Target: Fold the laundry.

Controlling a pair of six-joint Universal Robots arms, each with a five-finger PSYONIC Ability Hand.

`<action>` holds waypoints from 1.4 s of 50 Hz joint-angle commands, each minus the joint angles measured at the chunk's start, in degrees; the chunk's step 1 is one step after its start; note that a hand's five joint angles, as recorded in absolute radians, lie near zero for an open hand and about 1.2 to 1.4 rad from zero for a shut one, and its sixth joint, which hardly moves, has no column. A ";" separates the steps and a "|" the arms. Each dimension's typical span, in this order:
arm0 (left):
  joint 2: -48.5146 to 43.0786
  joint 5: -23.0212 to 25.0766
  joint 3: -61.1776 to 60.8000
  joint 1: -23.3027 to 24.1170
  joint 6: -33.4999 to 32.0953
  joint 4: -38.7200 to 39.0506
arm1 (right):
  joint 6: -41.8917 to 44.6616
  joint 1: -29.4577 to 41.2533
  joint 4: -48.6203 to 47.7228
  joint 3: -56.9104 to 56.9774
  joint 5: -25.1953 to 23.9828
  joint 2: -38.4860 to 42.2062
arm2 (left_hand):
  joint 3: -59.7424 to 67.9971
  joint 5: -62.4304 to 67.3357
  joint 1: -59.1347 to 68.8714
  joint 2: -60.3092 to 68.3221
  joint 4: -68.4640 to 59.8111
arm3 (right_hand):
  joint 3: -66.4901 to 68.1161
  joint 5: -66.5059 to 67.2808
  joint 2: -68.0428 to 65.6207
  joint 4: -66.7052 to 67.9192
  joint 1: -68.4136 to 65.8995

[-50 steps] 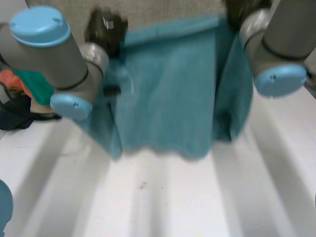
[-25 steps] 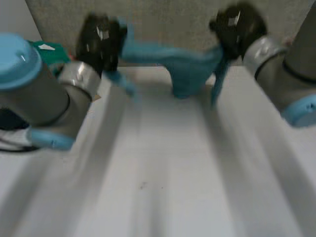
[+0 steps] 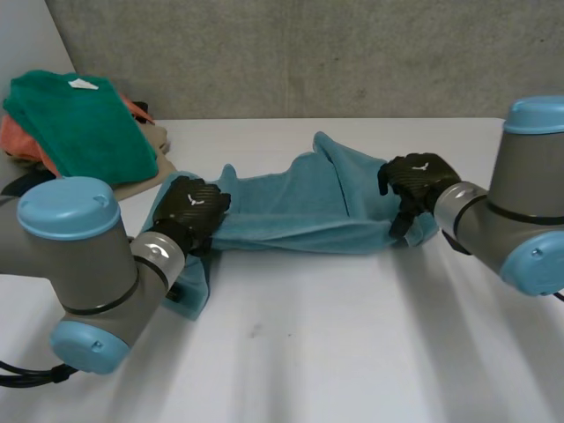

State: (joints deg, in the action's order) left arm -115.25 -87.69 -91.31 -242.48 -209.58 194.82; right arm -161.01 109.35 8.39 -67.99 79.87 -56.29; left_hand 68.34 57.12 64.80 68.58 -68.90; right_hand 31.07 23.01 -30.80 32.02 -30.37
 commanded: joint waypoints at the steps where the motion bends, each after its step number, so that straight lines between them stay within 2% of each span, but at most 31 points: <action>1: 2.22 -0.11 -0.01 -0.36 0.40 -2.95 | -2.20 -5.55 0.84 -0.13 -2.70 -2.59 | 11.66 12.88 15.20 11.42 -11.10 | -13.92 -15.86 13.65 -14.87 13.22; 6: 2.75 -0.11 0.08 -0.97 0.49 -4.62 | 0.60 -8.89 3.47 1.10 -4.37 -1.19 | 11.66 12.88 15.20 11.42 -11.10 | -11.24 -13.18 10.97 -12.19 10.54; 11: 3.28 -0.02 0.08 -1.77 0.75 -4.80 | 14.02 -10.12 5.41 2.68 -6.56 2.76 | 11.66 12.88 15.20 11.42 -11.10 | -6.54 -8.48 6.27 -7.49 5.84; 16: 3.28 -0.02 0.34 -2.12 0.84 -4.71 | 22.75 -10.30 4.89 3.65 -8.67 6.72 | 11.66 12.88 15.20 11.42 -11.10 | -4.67 -6.61 4.40 -5.62 3.98; 22: 3.19 -0.02 0.34 -2.12 0.93 -4.71 | 23.02 -10.30 4.45 7.07 -12.19 12.07 | 11.66 12.88 15.20 11.42 -11.10 | 0.70 -1.24 -0.97 -0.25 -1.40; 43: 3.19 0.06 0.52 -2.82 1.28 -4.62 | 22.67 -9.77 -1.00 13.32 -12.10 18.85 | 11.66 12.88 15.20 11.42 -11.10 | 8.95 7.01 -9.22 8.00 -9.65; 47: 3.19 0.06 0.61 -3.08 1.72 -4.62 | 22.67 -9.77 -1.00 15.25 -11.75 20.52 | 11.66 12.88 15.20 11.42 -11.10 | 18.17 16.24 -18.44 17.22 -18.87; 50: 3.19 0.06 0.61 -3.44 1.72 -4.71 | 22.32 -9.77 -0.83 17.19 -11.58 21.23 | 11.66 12.88 15.20 11.42 -11.10 | 48.83 46.89 -49.10 47.88 -49.53; 51: 3.19 0.06 0.61 -3.44 1.72 -4.71 | 22.06 -9.86 -0.83 17.62 -11.58 21.23 | 11.66 12.88 15.20 11.42 -11.10 | 48.93 46.99 -49.20 47.98 -49.63; 55: 3.28 -0.02 0.61 -3.44 1.72 -4.89 | 18.73 -10.30 -0.83 18.95 -11.05 20.00 | 11.66 12.88 15.20 11.42 -11.10 | 48.93 46.99 -49.20 47.98 -49.63; 62: 4.42 -0.02 -0.01 -3.35 1.81 -5.50 | 8.88 -12.93 -0.47 18.95 -10.52 9.37 | 11.66 12.88 15.20 11.42 -11.10 | 48.93 46.99 -49.20 47.98 -49.63; 67: 4.77 -0.11 -0.01 -3.09 3.30 -7.61 | 8.78 -14.26 2.68 17.89 -9.38 1.73 | 11.66 12.88 15.20 11.42 -11.10 | 48.93 46.99 -49.20 47.98 -49.63; 70: 4.69 -0.11 -0.01 -3.09 4.62 -8.75 | 11.24 -14.43 9.09 17.45 -8.15 -3.46 | 11.66 12.88 15.20 11.42 -11.10 | 48.93 46.99 -49.20 47.98 -49.63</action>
State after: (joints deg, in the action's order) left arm -110.68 -87.76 -91.28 -245.70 -206.91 188.16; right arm -152.20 95.73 9.95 -49.54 70.02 -51.34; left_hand 68.34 57.12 64.80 68.58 -68.90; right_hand 67.65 56.32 -67.54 68.09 -56.20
